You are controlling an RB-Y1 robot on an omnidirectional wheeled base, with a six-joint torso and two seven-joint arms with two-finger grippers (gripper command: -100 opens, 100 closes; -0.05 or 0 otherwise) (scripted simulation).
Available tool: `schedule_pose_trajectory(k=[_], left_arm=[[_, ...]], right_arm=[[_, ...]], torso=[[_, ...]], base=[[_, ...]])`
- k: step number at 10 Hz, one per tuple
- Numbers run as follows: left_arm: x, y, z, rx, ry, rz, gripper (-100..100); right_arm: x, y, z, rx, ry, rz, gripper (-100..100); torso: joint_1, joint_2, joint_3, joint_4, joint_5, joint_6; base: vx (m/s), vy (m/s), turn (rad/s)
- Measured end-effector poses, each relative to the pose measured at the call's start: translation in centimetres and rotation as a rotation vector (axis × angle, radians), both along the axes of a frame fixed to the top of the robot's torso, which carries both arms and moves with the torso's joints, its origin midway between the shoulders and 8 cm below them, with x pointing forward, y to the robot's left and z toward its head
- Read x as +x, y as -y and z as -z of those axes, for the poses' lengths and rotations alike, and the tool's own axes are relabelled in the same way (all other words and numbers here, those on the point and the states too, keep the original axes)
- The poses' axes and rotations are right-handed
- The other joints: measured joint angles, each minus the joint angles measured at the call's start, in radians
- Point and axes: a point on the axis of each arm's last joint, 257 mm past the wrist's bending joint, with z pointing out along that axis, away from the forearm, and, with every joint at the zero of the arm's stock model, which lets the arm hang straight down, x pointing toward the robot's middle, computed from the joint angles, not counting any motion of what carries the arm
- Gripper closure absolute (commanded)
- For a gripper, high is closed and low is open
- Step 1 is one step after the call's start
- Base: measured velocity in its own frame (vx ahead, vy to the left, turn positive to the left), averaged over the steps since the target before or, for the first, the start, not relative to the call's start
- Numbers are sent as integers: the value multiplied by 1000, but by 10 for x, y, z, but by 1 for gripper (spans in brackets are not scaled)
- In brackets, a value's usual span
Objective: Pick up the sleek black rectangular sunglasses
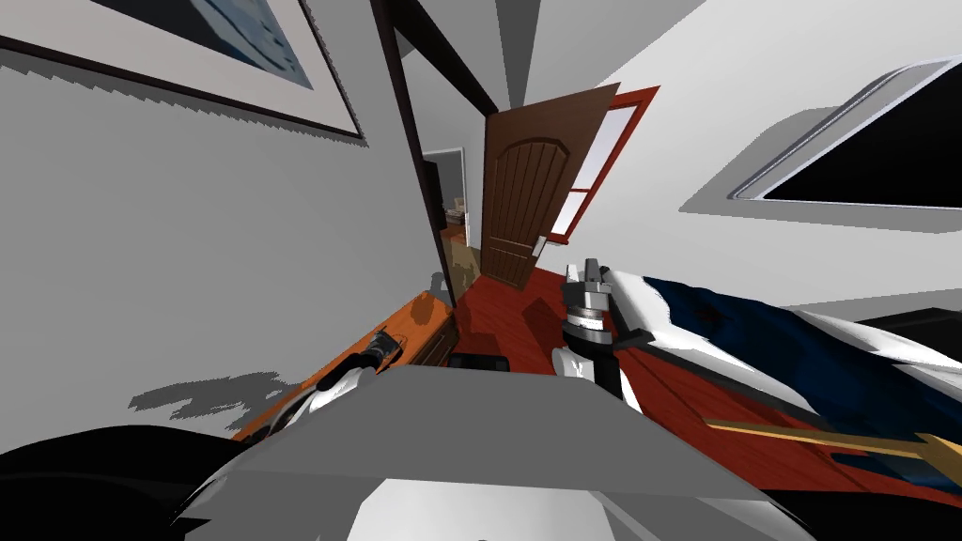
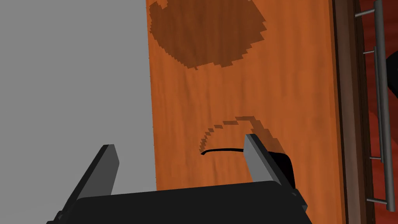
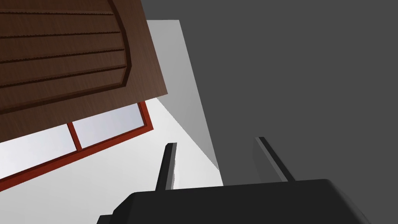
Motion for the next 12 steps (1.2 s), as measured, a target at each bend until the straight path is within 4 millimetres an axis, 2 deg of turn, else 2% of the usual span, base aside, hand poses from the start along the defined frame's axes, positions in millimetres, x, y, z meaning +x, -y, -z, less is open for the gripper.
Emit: schedule_pose_trajectory(k=[5,7,9,12], left_arm=[[-38,-9,38,-105,-129,-67,-100],[-66,-15,55,-162,-196,-109,-100],[-84,-17,67,-207,-250,-138,-100],[-127,-15,90,-302,-351,-208,-100]], right_arm=[[0,0,0,0,0,0,0],[0,0,0,0,0,0,0],[0,0,0,0,0,0,0],[0,0,0,0,0,0,0]], torso=[[-1,0,0,0,0,0],[0,0,0,0,0,0],[-1,0,0,0,0,0],[0,0,0,0,0,0]], base=[[5,19,-105],[3,25,-125],[4,22,-129],[2,28,-106]])
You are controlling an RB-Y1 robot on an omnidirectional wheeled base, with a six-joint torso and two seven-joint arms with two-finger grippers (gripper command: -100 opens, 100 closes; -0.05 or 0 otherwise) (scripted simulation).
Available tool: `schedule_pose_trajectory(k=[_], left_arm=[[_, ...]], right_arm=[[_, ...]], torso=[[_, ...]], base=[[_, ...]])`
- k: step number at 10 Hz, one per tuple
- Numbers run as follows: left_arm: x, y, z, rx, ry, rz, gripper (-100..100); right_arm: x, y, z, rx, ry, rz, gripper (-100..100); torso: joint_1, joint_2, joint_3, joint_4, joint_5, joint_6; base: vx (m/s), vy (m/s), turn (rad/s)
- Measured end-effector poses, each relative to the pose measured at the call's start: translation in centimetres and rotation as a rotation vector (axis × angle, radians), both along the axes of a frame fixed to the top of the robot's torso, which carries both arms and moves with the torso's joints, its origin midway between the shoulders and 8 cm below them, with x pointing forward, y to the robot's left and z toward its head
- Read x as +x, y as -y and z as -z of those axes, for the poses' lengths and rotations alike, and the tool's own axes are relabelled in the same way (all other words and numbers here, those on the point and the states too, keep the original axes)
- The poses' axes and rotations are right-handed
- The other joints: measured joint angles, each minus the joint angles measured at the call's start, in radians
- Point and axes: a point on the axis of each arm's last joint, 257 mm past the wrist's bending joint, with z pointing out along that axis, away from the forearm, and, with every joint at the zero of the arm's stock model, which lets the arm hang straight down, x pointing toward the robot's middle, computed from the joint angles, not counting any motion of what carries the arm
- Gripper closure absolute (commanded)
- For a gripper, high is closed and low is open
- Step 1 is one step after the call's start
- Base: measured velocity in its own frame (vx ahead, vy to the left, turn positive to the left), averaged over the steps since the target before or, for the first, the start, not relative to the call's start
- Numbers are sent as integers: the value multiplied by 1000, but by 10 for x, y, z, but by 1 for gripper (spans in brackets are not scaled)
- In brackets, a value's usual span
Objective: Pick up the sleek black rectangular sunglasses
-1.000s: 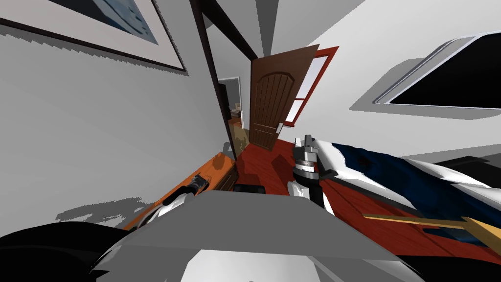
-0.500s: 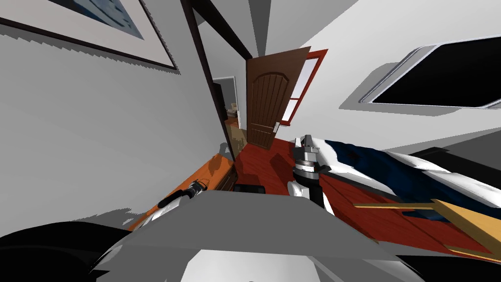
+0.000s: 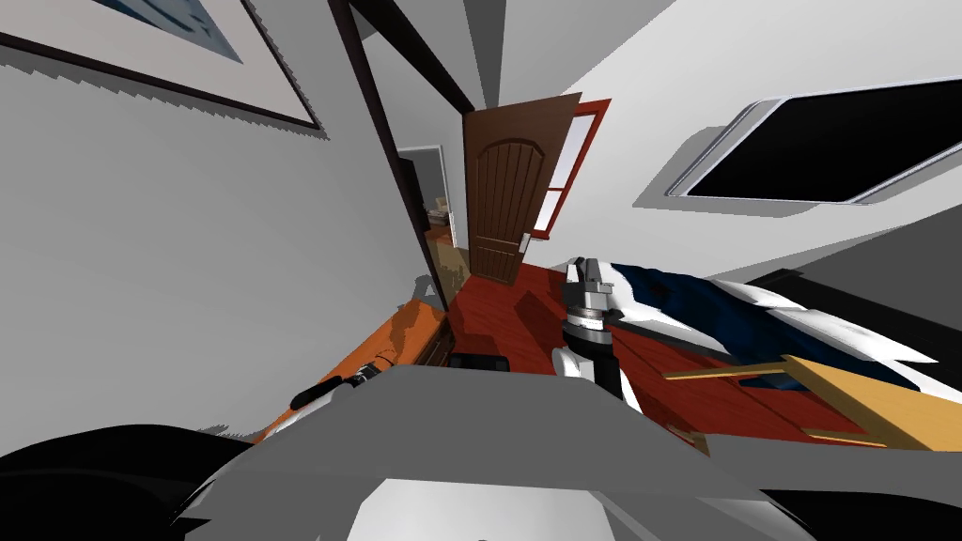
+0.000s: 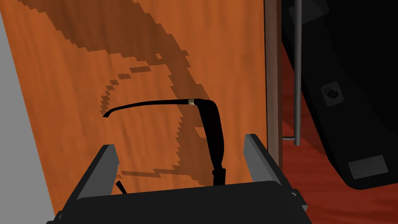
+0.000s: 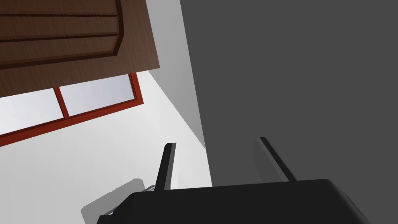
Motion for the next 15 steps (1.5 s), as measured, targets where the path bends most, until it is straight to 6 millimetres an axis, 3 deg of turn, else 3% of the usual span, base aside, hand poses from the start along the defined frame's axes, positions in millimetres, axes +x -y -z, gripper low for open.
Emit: schedule_pose_trajectory(k=[7,8,9,13,14,15], left_arm=[[-63,10,29,-147,-147,-103,-100],[-64,10,30,-148,-149,-104,0],[-64,10,30,-148,-149,-104,-100],[-58,22,49,-149,-148,-101,-100],[-58,22,49,-148,-147,-100,100],[-58,22,49,-148,-147,-100,100]], right_arm=[[0,0,0,0,0,0,0],[0,0,0,0,0,0,0],[0,0,0,0,0,0,0],[0,0,0,0,0,0,0],[0,0,0,0,0,0,0],[0,0,0,0,0,0,0]], torso=[[-1,0,0,0,0,0],[-2,0,0,0,0,0],[-2,0,0,0,-1,0],[0,-1,0,0,0,0],[-1,0,0,0,0,0],[-2,0,0,0,0,0]], base=[[2,15,-70],[0,0,0],[5,19,10],[3,33,6],[0,0,0],[0,0,0]])
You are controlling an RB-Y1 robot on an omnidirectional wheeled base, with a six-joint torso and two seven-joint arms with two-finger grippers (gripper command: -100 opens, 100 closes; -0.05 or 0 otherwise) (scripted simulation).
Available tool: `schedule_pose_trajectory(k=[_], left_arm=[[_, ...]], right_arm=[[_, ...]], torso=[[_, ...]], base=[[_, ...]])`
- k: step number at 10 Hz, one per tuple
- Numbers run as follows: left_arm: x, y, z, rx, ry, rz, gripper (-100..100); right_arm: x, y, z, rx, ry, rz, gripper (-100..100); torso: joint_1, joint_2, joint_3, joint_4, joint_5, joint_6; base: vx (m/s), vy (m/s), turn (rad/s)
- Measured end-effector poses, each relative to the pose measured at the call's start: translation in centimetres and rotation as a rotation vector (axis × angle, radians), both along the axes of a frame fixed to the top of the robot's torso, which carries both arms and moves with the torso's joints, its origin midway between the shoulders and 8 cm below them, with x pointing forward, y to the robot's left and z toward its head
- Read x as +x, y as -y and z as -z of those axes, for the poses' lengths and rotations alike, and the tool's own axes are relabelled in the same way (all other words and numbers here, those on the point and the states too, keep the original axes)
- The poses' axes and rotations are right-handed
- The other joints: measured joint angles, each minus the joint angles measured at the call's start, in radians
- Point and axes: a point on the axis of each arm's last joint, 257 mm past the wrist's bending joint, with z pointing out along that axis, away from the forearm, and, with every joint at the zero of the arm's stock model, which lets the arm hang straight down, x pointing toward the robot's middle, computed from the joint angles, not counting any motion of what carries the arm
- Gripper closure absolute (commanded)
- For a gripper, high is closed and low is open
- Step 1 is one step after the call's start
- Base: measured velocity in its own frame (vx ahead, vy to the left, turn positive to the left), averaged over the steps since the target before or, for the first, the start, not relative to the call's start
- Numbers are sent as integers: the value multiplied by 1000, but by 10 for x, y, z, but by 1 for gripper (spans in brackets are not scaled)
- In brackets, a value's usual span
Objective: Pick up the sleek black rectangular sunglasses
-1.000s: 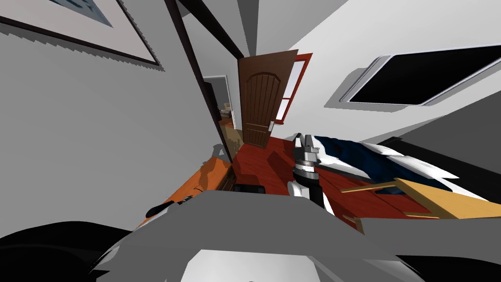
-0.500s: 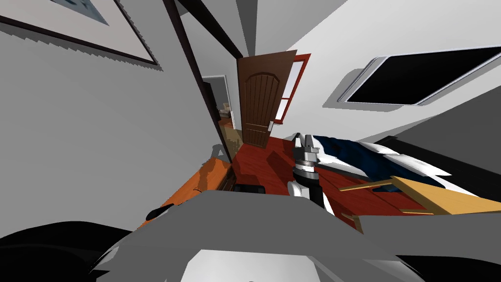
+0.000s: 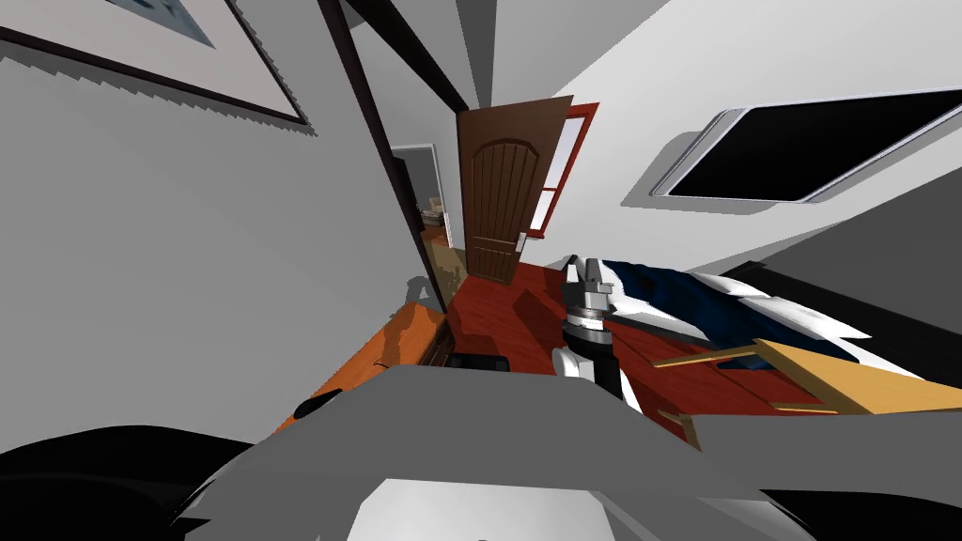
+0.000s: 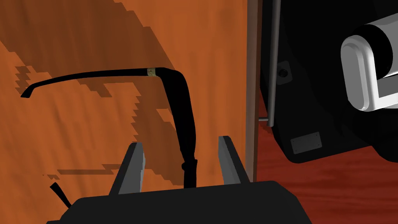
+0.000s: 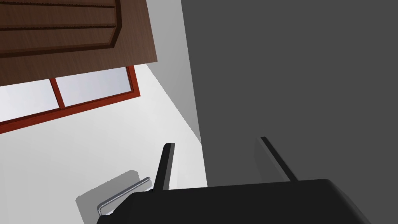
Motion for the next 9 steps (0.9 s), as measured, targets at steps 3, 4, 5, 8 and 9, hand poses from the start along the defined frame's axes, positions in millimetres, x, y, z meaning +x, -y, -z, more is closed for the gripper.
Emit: schedule_pose_trajectory(k=[3,4,5,8,9], left_arm=[[0,0,0,-1,0,-1,100],[0,0,0,-1,0,-1,0],[0,0,0,-1,0,-1,100],[-4,-11,-16,2,0,-3,100],[-5,-11,-17,1,-1,-3,0]], right_arm=[[0,0,0,0,0,0,0],[0,0,0,0,0,0,0],[0,0,0,0,0,0,0],[0,0,0,0,0,0,0],[0,0,0,0,0,0,0]], torso=[[1,0,0,0,0,0],[1,0,0,0,0,0],[1,0,0,0,0,0],[-3,0,0,0,-1,0],[-1,0,0,0,0,0]], base=[[0,0,0],[0,0,0],[-1,-24,-16],[-5,-36,-6],[0,0,0]])
